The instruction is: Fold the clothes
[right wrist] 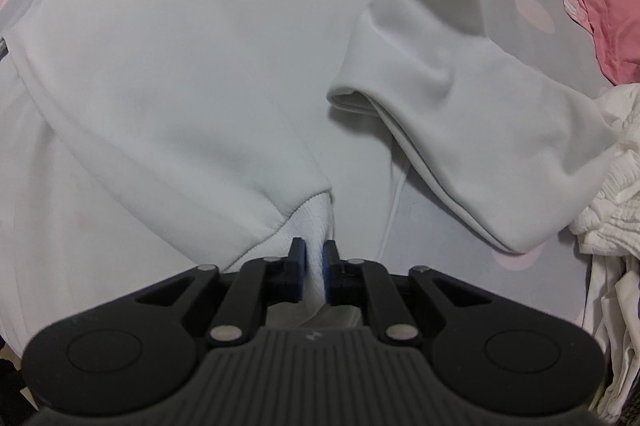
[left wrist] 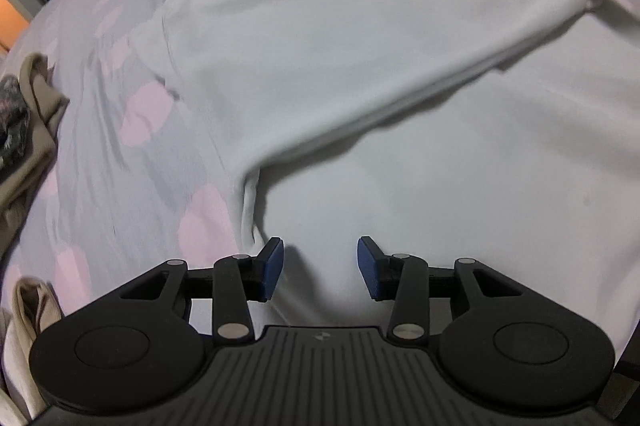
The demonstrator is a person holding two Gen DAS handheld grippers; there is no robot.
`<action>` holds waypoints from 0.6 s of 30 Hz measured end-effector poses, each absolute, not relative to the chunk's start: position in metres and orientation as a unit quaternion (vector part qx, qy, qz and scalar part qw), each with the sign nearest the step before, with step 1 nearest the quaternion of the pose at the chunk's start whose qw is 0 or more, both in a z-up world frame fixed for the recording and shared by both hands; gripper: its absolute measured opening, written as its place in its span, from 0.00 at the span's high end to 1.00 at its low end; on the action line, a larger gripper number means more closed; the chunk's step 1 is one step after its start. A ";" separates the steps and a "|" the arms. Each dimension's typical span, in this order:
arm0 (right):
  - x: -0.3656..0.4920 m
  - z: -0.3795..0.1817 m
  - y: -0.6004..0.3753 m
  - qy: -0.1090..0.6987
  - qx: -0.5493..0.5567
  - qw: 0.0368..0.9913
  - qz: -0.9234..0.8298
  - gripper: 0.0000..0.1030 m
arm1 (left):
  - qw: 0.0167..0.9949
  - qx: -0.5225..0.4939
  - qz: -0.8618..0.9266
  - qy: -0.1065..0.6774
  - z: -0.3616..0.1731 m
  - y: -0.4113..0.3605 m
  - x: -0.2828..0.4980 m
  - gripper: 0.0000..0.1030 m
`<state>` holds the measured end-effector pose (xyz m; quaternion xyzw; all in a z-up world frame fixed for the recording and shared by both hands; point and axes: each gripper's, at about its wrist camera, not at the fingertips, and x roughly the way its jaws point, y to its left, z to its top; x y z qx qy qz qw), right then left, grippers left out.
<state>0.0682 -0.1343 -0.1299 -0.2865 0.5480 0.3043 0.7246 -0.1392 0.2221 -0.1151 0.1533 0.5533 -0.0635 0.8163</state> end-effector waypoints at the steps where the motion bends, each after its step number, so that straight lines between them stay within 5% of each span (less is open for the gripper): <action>1: 0.068 -0.125 -0.134 0.539 -0.294 0.730 0.301 0.71 | 0.822 0.152 -0.064 0.546 -0.112 0.222 -0.138 0.62; 2: 0.068 -0.121 -0.134 0.530 -0.301 0.735 0.298 0.63 | 0.827 0.149 -0.062 0.538 -0.108 0.223 -0.137 0.62; 8: 0.064 -0.090 -0.131 0.461 -0.262 0.782 0.329 0.62 | 0.874 0.138 -0.032 0.464 -0.088 0.233 -0.126 0.62; 18: 0.013 -0.139 -0.083 0.471 -0.335 0.701 0.418 0.62 | 0.897 0.165 -0.029 0.408 -0.090 0.212 -0.096 0.62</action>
